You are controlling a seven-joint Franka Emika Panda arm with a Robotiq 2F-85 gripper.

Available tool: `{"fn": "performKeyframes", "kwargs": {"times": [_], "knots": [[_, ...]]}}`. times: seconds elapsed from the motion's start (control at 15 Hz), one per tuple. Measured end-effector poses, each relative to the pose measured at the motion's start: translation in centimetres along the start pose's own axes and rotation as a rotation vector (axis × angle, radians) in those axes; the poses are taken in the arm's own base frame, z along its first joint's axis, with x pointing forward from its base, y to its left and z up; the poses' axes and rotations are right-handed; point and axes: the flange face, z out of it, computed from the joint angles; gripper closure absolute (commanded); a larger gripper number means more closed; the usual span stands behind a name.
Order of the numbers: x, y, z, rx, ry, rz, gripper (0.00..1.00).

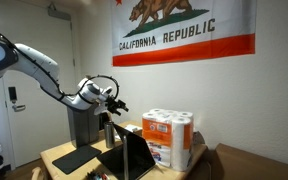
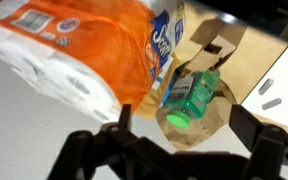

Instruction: Open the laptop

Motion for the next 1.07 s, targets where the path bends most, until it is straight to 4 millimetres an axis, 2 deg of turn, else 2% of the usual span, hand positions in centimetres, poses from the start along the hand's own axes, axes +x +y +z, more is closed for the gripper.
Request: {"fn": "performKeyframes", "kwargs": {"times": [0.2,0.4,0.8,1.07], "knots": [[3.7,1.1,-1.9,-0.012,0.079,0.015,0.00],[5.7,1.7,-3.0,-0.017,0.121,0.030,0.00],[6.3,1.0,-4.2,-0.008,0.050,0.067,0.00],[5.9,-1.9,-8.1,0.089,-0.098,0.024,0.00]]}}
